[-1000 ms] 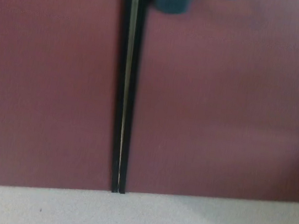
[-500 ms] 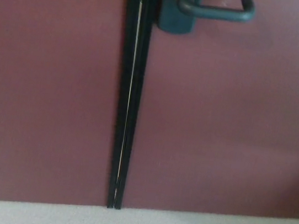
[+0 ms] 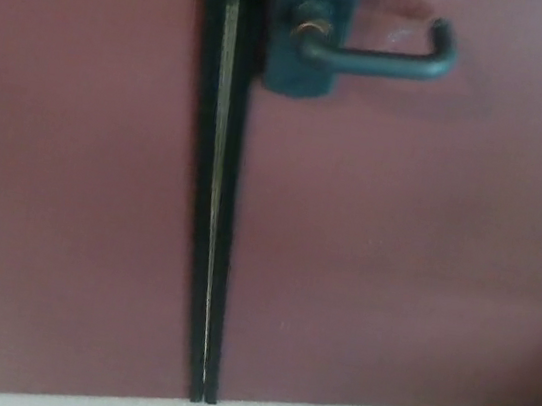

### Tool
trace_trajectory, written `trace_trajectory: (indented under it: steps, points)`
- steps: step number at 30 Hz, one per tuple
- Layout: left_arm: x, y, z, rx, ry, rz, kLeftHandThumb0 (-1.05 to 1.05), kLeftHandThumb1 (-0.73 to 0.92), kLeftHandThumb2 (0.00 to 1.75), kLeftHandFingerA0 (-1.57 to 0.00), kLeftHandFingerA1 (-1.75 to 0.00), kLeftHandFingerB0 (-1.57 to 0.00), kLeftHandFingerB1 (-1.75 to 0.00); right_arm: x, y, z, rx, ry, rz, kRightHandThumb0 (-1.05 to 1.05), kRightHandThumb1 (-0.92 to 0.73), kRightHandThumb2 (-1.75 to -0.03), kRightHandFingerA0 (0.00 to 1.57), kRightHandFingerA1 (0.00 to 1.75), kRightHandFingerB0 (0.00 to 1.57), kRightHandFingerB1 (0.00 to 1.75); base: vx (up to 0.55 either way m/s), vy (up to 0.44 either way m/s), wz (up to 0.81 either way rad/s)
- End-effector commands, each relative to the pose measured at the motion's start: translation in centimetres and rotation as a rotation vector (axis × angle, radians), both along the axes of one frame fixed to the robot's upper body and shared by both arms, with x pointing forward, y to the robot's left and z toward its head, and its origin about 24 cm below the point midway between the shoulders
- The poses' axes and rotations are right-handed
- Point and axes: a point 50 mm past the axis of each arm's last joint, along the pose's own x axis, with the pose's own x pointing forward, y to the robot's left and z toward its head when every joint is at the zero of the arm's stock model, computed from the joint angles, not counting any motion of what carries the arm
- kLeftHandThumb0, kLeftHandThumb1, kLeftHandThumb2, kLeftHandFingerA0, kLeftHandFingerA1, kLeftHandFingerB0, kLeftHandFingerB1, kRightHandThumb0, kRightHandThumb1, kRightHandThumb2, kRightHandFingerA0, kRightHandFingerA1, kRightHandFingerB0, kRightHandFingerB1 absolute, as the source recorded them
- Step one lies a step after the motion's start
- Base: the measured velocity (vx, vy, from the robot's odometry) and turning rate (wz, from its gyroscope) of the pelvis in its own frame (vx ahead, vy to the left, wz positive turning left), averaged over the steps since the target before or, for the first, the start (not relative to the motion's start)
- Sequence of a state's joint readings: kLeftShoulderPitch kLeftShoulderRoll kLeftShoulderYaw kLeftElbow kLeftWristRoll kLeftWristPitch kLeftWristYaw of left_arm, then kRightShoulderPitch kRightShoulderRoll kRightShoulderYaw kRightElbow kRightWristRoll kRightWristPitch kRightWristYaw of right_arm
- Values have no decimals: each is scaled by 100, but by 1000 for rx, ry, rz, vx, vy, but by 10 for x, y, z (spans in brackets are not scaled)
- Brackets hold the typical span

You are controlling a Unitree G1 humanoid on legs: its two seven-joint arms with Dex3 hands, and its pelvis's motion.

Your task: The robot walks towards the door handle and put its right hand on it and twist the handle

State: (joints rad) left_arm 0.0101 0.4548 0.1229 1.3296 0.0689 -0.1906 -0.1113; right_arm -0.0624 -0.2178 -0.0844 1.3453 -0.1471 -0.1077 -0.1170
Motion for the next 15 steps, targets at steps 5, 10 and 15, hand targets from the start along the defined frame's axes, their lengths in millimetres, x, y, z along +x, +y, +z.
trace_trajectory:
  steps: [5,10,15]
  points:
    - [-5,2,0,4,19,-19,-38,48,75,-69,-60,-48,-51,-6,2,-2,9,32,14,-28,-69,-61,80,57,57,43,25,45,-1]
    - [-3,1,0,5,21,-33,-38,48,75,-70,-61,-48,-51,-4,2,-2,10,32,19,-28,-70,-61,79,57,56,43,73,154,-2]
    - [2,3,2,5,15,-37,-39,48,74,-70,-61,-47,-51,-1,4,-2,6,29,35,-27,-71,-61,78,56,57,43,56,194,1]
